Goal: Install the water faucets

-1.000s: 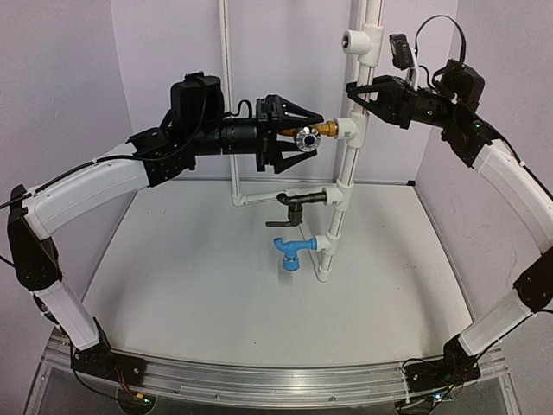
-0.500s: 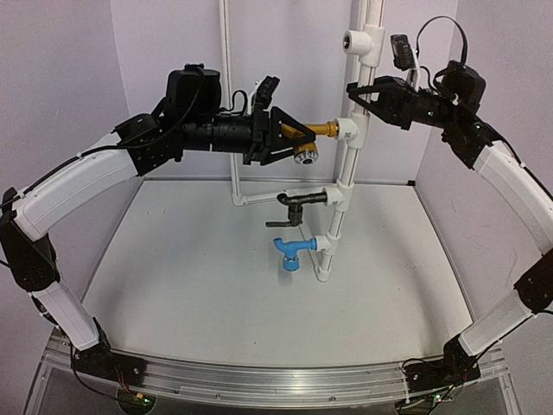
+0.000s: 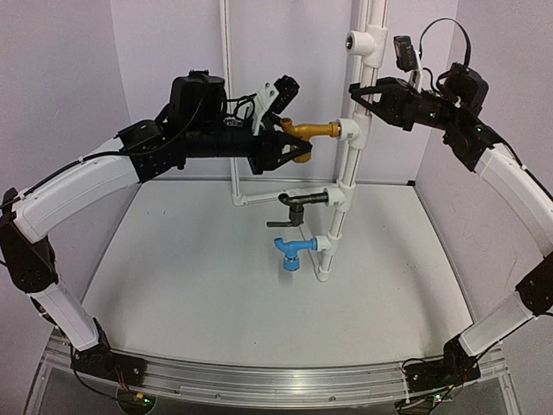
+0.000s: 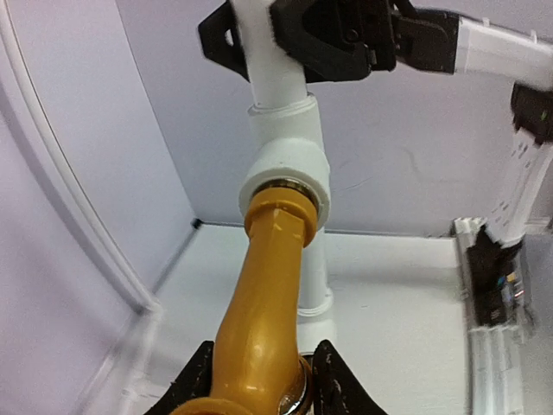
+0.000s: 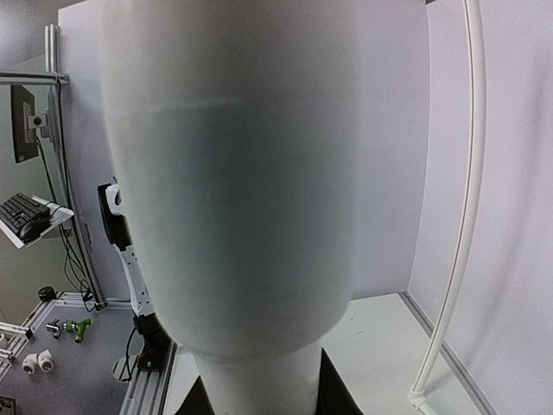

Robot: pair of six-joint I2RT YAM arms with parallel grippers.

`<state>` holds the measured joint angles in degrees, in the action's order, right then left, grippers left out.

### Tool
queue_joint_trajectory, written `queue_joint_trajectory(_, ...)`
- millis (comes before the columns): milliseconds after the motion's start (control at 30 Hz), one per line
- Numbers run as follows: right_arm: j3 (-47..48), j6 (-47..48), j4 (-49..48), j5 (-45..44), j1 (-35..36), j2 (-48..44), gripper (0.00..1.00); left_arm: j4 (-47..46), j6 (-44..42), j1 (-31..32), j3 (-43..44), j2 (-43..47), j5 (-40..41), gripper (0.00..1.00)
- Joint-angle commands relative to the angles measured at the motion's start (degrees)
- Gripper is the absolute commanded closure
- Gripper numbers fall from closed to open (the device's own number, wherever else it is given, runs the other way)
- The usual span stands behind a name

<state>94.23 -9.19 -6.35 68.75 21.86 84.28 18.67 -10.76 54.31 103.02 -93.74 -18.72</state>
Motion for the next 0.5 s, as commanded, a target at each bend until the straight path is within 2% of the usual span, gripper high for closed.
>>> queue_joint_trajectory(0,-3.97,-10.76,11.71,2.35,0.06,0.32,0.91,-7.85,-29.44,1.38,-4.92,1.73,12.87,0.66)
queue_joint_trajectory(133,-5.12,-11.51,11.80,2.23,0.05,-0.52,0.91,-16.63,-42.02,2.11,-10.14,2.47,15.65,0.69)
queue_joint_trajectory(333,-5.38,-12.45,11.80,1.44,0.08,-0.78,0.91,-16.77,-52.94,2.11,-11.09,2.82,20.70,0.74)
queue_joint_trajectory(467,-5.29,-12.77,11.80,0.98,0.08,-0.53,0.91,-16.97,-58.54,2.20,-11.62,3.80,25.53,0.67)
